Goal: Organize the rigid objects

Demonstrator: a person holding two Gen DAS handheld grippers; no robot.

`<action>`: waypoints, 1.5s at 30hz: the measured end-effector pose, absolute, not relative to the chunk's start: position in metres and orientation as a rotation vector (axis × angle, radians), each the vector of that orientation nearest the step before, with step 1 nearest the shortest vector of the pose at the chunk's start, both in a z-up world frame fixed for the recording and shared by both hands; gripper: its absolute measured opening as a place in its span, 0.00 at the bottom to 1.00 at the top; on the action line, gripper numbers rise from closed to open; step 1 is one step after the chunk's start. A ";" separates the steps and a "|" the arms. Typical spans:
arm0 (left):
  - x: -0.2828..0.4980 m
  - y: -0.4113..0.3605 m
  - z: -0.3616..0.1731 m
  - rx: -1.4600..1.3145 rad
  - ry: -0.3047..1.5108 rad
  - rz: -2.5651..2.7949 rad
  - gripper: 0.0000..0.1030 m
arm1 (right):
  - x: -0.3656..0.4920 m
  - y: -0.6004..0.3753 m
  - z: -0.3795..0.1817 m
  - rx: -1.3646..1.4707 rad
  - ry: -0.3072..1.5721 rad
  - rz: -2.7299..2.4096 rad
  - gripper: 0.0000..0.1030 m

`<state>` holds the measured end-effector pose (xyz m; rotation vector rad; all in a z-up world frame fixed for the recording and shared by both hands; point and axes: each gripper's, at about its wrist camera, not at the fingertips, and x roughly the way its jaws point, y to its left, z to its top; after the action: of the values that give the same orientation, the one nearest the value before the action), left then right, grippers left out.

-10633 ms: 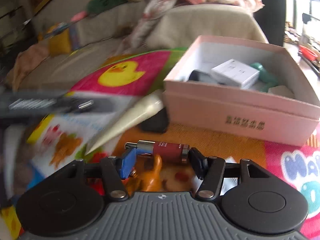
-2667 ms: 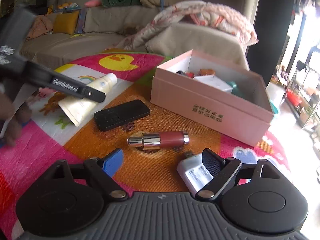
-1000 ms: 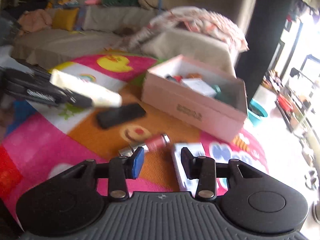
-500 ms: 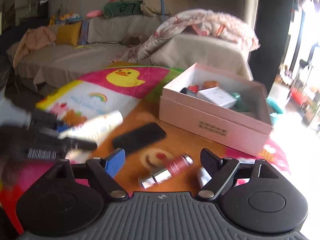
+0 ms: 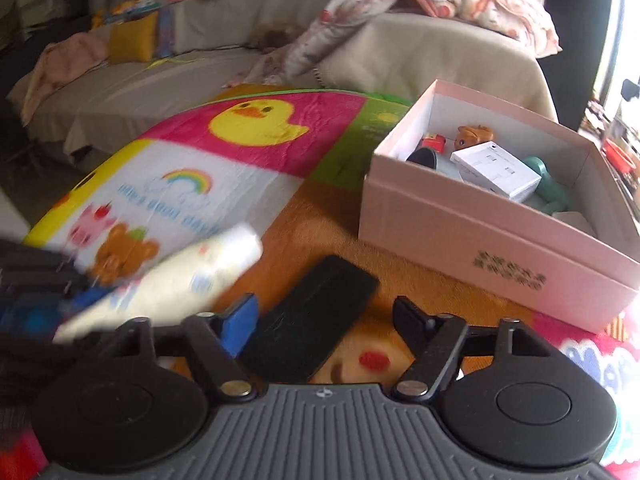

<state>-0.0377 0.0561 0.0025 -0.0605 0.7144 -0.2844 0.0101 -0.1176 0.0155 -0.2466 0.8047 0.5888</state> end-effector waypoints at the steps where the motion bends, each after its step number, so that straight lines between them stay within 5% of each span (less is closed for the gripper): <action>1: -0.037 0.057 0.002 -0.067 0.712 -0.285 0.26 | 0.004 -0.123 0.017 -0.254 0.807 0.598 0.62; 16: -0.022 0.060 0.008 -0.119 0.761 -0.276 0.26 | 0.007 -0.132 0.014 -0.253 0.756 0.595 0.61; 21: 0.000 0.054 0.008 -0.093 0.784 -0.246 0.27 | 0.008 -0.119 0.019 -0.282 0.799 0.649 0.37; 33: -0.032 0.032 0.030 0.059 0.667 -0.354 0.25 | -0.051 -0.190 0.061 -0.256 0.730 0.568 0.37; 37: -0.040 0.021 0.060 0.092 0.596 -0.384 0.14 | -0.054 -0.206 0.081 -0.247 0.663 0.534 0.37; 45: -0.035 0.017 0.049 0.072 0.662 -0.382 0.16 | -0.056 -0.213 0.080 -0.232 0.658 0.521 0.37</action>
<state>-0.0347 0.0172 0.0486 0.0718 0.6619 -0.3817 -0.0561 -0.2128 0.0800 -0.2322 0.6576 0.5213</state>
